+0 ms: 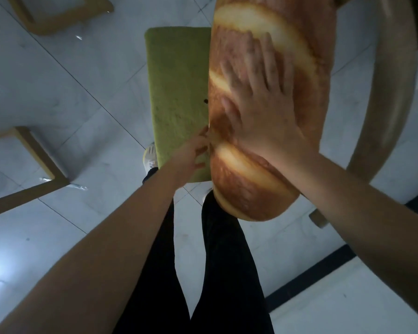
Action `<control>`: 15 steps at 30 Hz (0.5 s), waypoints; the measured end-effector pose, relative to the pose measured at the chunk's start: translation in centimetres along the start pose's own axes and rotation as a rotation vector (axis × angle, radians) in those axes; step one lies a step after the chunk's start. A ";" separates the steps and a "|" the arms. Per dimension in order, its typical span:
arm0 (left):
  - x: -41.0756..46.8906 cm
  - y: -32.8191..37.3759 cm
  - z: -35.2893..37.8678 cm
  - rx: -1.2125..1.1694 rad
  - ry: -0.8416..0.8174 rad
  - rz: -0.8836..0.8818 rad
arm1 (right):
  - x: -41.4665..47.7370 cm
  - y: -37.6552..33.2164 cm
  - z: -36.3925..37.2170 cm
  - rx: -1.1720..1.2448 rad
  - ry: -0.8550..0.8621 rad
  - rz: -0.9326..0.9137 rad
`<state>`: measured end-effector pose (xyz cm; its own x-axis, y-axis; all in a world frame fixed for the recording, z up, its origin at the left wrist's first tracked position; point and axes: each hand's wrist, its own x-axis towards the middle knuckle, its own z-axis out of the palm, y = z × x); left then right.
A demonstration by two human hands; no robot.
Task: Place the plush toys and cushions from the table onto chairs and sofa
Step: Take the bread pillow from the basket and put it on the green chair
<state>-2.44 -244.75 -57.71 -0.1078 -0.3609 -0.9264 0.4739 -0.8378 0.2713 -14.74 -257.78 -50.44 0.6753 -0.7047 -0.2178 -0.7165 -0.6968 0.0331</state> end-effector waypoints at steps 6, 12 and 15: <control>1.9 5.8 0.3 0.023 0.126 0.159 | -6.0 -0.7 4.5 -0.138 -0.157 -0.123; 2.4 9.8 3.9 0.422 0.047 0.268 | -9.8 -3.3 3.1 -0.019 -0.086 -0.295; 2.5 8.7 3.4 0.441 0.038 0.294 | -14.3 -3.3 5.6 -0.196 -0.230 -0.436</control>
<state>-1.56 -254.29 -56.81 0.0102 -0.5985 -0.8011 0.0661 -0.7990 0.5978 -23.00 -244.71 -52.92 0.8316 -0.3122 -0.4593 -0.3171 -0.9459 0.0686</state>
